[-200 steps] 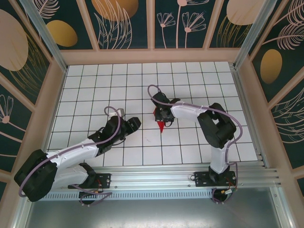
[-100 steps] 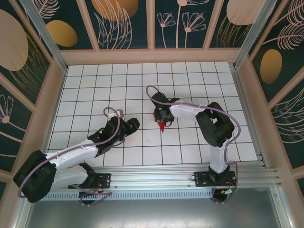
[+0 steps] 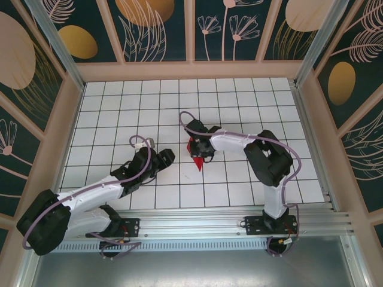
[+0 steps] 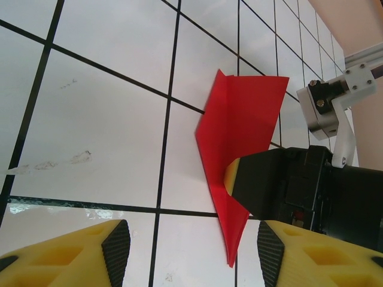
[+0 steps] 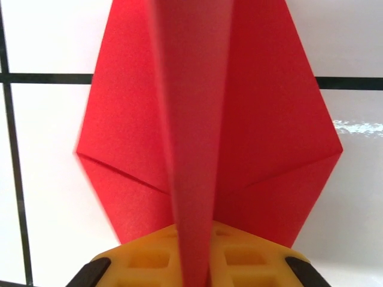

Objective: Fold a paper plane with a square sheet of paper (pick it up from the middle)
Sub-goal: Move a paper plane to the center of the table.

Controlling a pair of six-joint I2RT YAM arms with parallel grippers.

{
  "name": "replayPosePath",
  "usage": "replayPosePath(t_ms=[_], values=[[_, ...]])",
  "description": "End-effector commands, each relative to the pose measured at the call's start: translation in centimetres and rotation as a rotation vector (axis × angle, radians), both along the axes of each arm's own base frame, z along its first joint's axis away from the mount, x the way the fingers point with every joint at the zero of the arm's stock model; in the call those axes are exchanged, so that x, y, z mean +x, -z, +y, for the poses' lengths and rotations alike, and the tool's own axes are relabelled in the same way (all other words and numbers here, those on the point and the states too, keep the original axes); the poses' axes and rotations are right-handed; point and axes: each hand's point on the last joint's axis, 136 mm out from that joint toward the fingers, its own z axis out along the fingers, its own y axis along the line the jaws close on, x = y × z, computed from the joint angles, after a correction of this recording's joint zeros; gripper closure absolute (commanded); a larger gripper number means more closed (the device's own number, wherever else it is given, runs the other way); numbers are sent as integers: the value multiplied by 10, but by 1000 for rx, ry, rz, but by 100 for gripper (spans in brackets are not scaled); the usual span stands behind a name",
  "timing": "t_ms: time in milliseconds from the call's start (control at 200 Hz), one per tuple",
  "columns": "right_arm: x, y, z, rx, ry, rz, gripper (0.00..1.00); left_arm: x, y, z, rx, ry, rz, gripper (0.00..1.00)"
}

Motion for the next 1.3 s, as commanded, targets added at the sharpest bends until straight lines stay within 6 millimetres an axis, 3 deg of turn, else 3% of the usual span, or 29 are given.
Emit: replayPosePath(t_ms=[0,245,375,771,996,1136,1291], values=[[-13,27,-8,-35,19,71,82,1,-5,3,17,-3,-16,40],[-12,26,-8,-41,18,67,79,-1,0,5,19,-2,-8,39],[-6,9,-2,-20,15,37,79,0,-2,3,19,4,-13,39],[4,-74,5,76,1,-118,58,4,-12,9,41,-11,-60,39],[6,-121,-1,110,26,-232,54,6,-19,11,57,-16,-86,39],[10,-163,-18,103,69,-386,50,9,-25,18,95,-31,-120,36],[9,-209,-64,94,203,-596,43,11,-35,37,160,-87,-184,27]])
